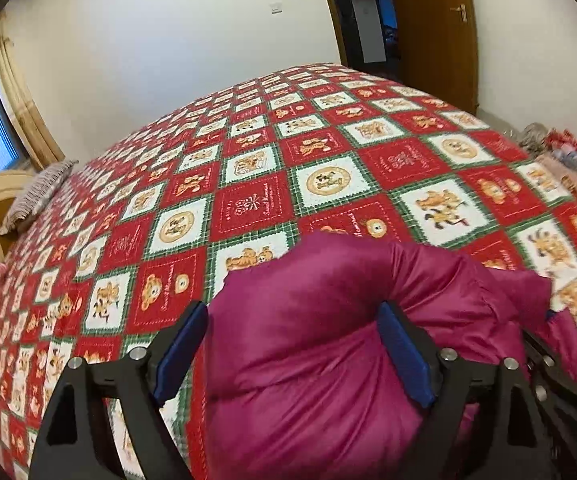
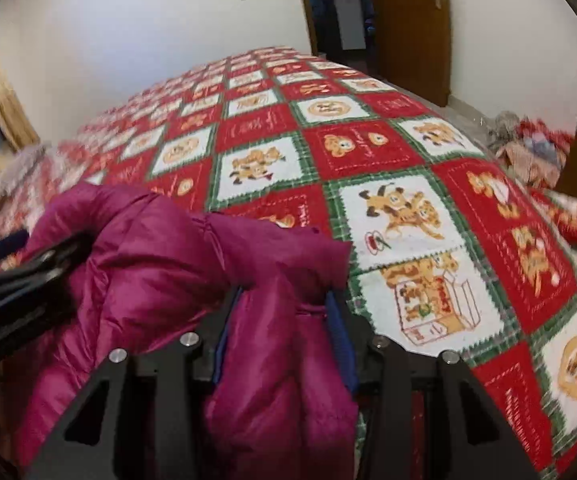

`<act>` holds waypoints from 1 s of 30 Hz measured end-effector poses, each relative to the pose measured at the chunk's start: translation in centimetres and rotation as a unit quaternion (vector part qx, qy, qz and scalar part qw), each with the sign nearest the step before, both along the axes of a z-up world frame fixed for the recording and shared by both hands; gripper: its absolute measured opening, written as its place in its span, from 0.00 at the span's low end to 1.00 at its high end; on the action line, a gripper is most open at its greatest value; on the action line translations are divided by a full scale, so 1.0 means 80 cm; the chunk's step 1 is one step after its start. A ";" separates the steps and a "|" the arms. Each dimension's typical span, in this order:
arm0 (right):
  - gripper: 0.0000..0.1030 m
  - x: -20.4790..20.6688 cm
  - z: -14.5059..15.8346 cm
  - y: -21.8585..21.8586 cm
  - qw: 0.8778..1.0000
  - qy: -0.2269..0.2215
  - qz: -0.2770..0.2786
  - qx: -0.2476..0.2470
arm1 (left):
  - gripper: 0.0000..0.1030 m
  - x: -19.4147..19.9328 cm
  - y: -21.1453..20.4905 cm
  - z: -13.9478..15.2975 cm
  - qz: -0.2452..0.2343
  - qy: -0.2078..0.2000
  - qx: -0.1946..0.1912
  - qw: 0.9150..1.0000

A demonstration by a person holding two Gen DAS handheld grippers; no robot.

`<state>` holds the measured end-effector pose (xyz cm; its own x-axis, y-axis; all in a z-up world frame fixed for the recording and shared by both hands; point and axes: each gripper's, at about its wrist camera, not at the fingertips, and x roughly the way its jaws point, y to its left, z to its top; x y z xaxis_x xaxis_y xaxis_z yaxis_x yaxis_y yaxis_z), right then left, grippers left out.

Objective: Fold large clothes

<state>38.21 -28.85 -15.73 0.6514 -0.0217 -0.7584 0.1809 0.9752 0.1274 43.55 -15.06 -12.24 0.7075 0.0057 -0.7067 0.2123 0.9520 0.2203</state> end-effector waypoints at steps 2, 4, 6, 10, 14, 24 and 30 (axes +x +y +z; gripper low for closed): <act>0.45 0.003 -0.002 -0.001 1.000 0.004 0.002 0.001 | 0.86 0.005 -0.003 -0.010 0.004 0.001 0.003 1.000; 0.45 0.003 -0.004 -0.005 1.000 0.003 0.001 0.011 | 0.86 0.007 -0.005 -0.018 0.005 -0.002 0.005 1.000; 0.45 0.001 -0.005 -0.006 1.000 -0.001 -0.001 0.016 | 0.86 0.009 -0.005 -0.023 0.006 -0.001 0.000 1.000; 0.45 0.001 -0.005 -0.007 1.000 -0.006 -0.006 0.022 | 0.87 0.015 -0.004 -0.033 0.008 0.008 -0.007 1.000; 0.43 -0.006 -0.003 -0.005 1.000 -0.006 -0.013 0.015 | 0.87 0.014 -0.010 -0.035 0.005 0.003 0.008 1.000; 0.44 0.005 -0.007 -0.011 1.000 0.006 0.000 0.030 | 0.87 0.015 -0.015 -0.039 0.005 0.004 0.011 1.000; 0.43 -0.040 0.017 -0.016 0.999 -0.016 0.012 0.047 | 0.87 0.010 -0.014 -0.036 -0.008 0.001 0.012 1.000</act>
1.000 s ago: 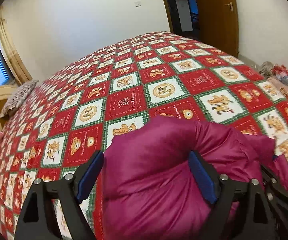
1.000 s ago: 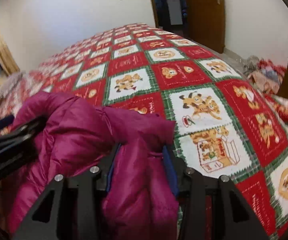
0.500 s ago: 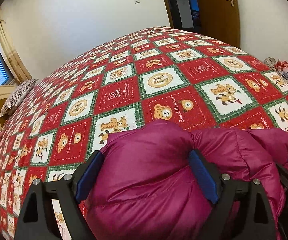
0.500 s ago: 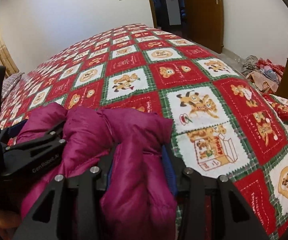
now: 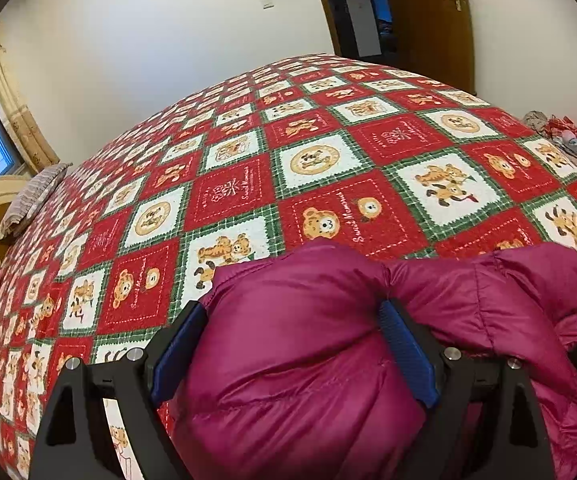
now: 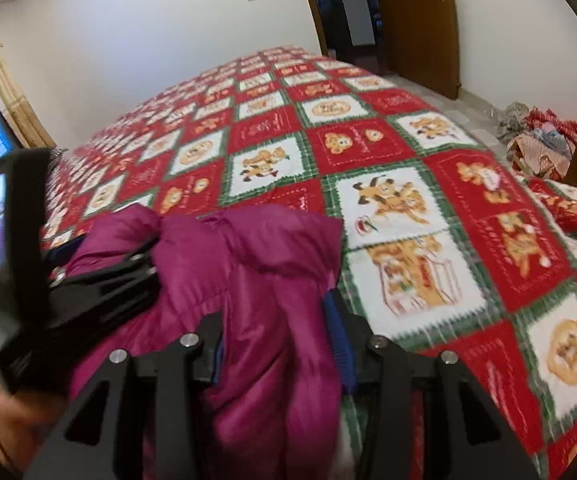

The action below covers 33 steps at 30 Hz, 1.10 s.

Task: Fold large clothes
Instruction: 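Lift and fold the held fabric over the bundle with the right gripper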

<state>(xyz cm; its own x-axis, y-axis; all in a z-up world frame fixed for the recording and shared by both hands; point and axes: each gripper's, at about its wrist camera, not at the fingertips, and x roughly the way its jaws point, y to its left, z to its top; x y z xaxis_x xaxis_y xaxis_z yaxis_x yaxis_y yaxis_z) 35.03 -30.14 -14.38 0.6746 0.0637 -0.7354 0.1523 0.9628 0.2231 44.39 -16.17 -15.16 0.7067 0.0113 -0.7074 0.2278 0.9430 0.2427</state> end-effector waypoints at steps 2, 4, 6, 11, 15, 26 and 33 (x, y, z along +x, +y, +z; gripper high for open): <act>0.41 -0.007 -0.002 0.009 1.000 0.001 0.014 -0.021 | 0.87 -0.002 -0.001 0.001 -0.005 0.001 0.000 1.000; 0.42 -0.005 -0.015 0.007 1.000 0.006 0.014 -0.012 | 0.87 -0.003 0.000 0.003 -0.009 0.006 -0.003 1.000; 0.42 -0.002 -0.026 -0.002 1.000 0.000 0.009 0.013 | 0.87 -0.001 0.003 0.006 -0.018 0.020 -0.013 1.000; 0.45 0.004 -0.016 -0.014 0.998 0.018 0.039 0.038 | 0.87 -0.023 0.042 0.044 -0.055 0.051 -0.076 0.994; 0.45 -0.032 0.015 -0.045 0.995 -0.021 0.012 0.100 | 0.87 -0.064 0.084 0.073 -0.064 0.040 -0.114 0.991; 0.21 -0.139 0.014 0.024 0.996 0.000 0.056 0.073 | 0.87 -0.126 0.093 0.041 -0.051 0.051 -0.112 0.991; 0.20 -0.145 -0.006 0.024 0.993 0.019 0.047 0.109 | 0.87 -0.127 0.112 0.052 -0.056 0.059 -0.128 0.988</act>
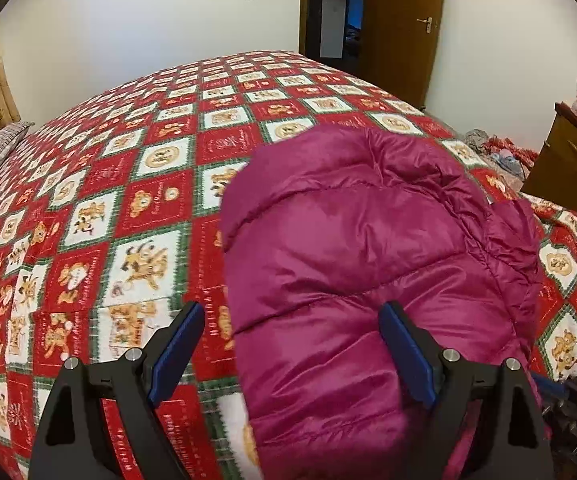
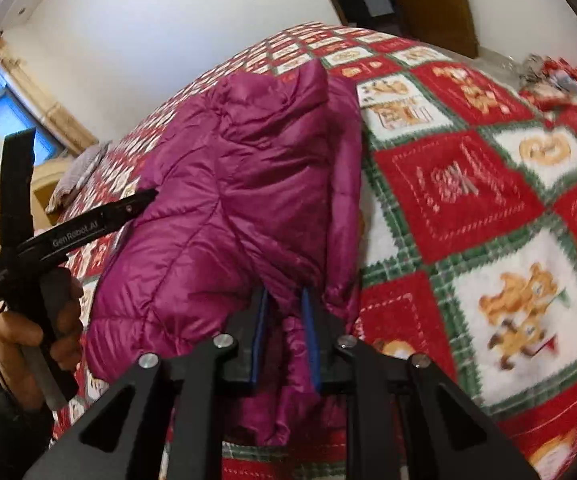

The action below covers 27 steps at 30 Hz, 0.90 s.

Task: Fold large clothes
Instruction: 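Lift and fold the held fabric over the bundle with the right gripper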

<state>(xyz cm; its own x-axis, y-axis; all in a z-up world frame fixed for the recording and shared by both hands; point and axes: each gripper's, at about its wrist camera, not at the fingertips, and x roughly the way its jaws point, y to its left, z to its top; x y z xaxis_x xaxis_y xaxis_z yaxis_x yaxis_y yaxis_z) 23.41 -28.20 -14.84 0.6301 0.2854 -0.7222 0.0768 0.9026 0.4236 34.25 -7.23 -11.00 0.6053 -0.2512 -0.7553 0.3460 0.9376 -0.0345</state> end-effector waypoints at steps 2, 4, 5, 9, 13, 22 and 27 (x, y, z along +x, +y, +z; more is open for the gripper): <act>0.21 0.000 0.024 -0.018 1.000 -0.027 -0.004 0.010 | 0.87 0.001 0.015 0.011 0.015 -0.015 -0.014 1.000; 0.25 0.007 0.049 -0.031 0.998 -0.059 -0.011 -0.010 | 0.87 0.009 0.029 0.019 0.027 -0.021 -0.038 0.999; 0.31 0.016 0.059 -0.036 0.997 -0.068 -0.015 -0.022 | 0.87 0.015 0.031 0.019 0.031 -0.016 -0.046 0.998; 0.64 0.057 0.065 -0.042 0.997 -0.069 -0.013 -0.024 | 0.87 0.039 0.024 0.005 0.041 0.011 -0.053 0.998; 0.67 0.099 0.040 -0.034 0.998 -0.052 -0.001 -0.036 | 0.87 0.049 0.032 -0.016 0.067 0.044 -0.095 0.992; 0.76 0.130 -0.005 -0.039 1.000 -0.015 0.021 -0.013 | 0.87 0.050 0.018 -0.027 0.059 0.023 -0.053 0.997; 0.76 0.125 -0.008 -0.036 0.999 -0.027 0.032 -0.021 | 0.90 0.054 0.025 -0.033 0.054 0.025 -0.055 0.997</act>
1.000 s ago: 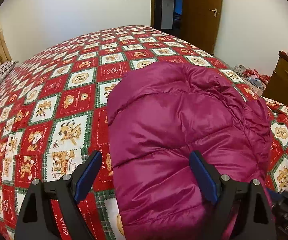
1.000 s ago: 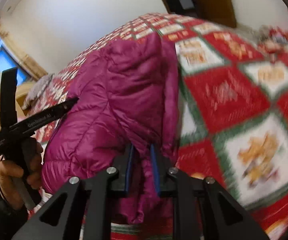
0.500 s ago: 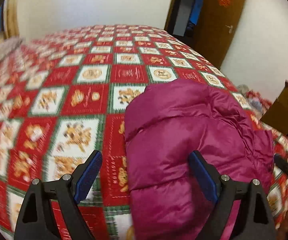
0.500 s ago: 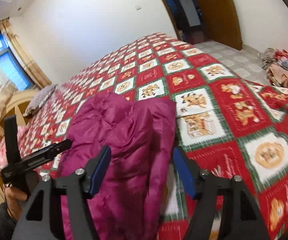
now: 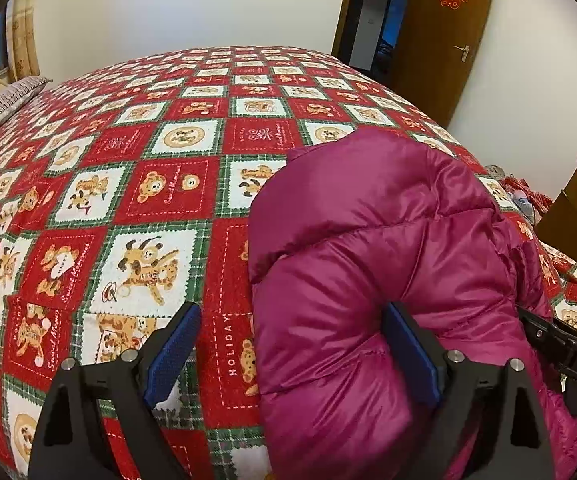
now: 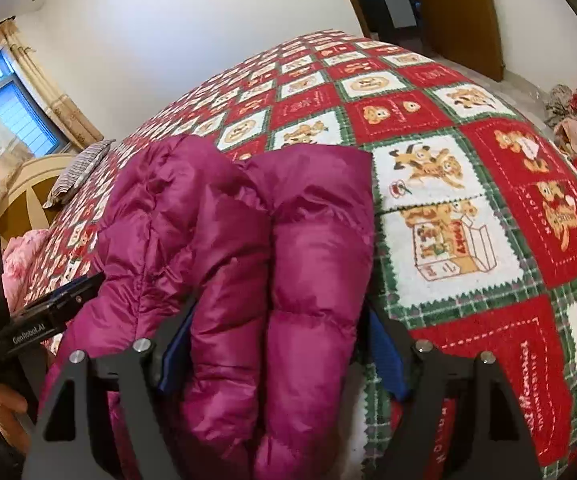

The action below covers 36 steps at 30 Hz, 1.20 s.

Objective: Fold large clothes

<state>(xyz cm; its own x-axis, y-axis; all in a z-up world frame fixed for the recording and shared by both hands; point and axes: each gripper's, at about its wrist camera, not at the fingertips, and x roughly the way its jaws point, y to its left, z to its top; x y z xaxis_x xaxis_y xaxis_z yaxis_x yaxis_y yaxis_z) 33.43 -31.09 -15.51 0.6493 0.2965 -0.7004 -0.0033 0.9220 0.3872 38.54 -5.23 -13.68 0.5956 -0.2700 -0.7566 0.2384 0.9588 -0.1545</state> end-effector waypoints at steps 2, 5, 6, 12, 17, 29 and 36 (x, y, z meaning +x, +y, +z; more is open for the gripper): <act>0.76 0.000 -0.002 -0.001 1.000 -0.005 0.000 0.003 | 0.91 0.002 0.004 0.000 0.000 0.005 -0.007 1.000; 0.77 0.000 -0.004 -0.001 1.000 -0.012 0.002 -0.001 | 0.91 0.002 0.017 0.004 0.008 0.001 -0.025 1.000; 0.78 -0.001 -0.004 0.000 1.000 -0.014 0.004 -0.001 | 0.91 0.001 0.022 0.004 0.008 0.002 -0.040 0.999; 0.78 -0.002 -0.004 0.005 1.000 -0.023 0.016 -0.006 | 0.91 0.015 0.021 -0.029 -0.018 0.082 -0.149 0.985; 0.79 -0.001 -0.006 0.006 0.999 -0.026 0.028 0.003 | 0.91 0.024 -0.004 -0.029 -0.067 0.091 -0.144 0.983; 0.38 -0.008 -0.001 0.038 0.999 0.005 0.041 0.002 | 0.56 -0.012 -0.025 -0.008 -0.082 0.027 -0.062 0.994; 0.31 -0.058 0.008 0.038 0.999 0.009 0.015 0.043 | 0.44 -0.064 -0.033 0.019 -0.090 0.000 -0.027 0.996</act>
